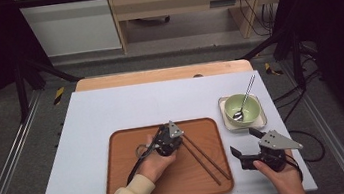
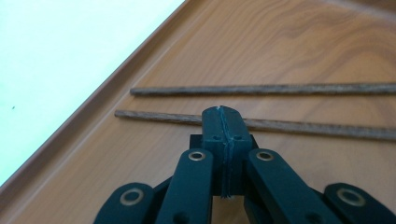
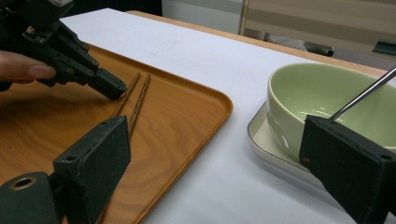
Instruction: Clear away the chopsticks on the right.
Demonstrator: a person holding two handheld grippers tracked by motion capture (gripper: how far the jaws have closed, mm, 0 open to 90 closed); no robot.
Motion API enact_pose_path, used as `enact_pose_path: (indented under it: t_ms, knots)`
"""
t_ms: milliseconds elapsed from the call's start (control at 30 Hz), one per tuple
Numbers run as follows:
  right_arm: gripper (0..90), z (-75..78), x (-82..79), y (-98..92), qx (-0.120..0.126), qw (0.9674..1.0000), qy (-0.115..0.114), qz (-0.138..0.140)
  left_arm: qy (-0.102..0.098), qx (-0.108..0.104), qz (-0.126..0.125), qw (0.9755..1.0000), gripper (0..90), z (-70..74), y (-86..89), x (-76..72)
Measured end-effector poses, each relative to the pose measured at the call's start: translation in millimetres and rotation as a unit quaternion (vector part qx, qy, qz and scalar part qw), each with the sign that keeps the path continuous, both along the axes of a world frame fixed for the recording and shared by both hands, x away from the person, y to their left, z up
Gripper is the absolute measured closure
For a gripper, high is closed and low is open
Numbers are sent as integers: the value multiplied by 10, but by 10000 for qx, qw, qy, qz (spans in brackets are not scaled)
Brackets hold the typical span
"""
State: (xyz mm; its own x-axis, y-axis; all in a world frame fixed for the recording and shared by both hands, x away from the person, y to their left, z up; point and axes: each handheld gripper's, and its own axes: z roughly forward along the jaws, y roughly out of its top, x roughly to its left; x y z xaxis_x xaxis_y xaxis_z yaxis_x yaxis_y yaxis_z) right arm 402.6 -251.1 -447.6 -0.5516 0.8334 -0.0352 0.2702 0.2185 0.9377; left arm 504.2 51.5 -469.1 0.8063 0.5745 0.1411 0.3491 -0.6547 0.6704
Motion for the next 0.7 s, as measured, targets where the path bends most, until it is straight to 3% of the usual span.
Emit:
enact_pose_path:
  t_ms: [700]
  knots:
    - [101,-7,4,11,-47,10000,63,47,-28,-7,-312,9995,898,-6,-306,65]
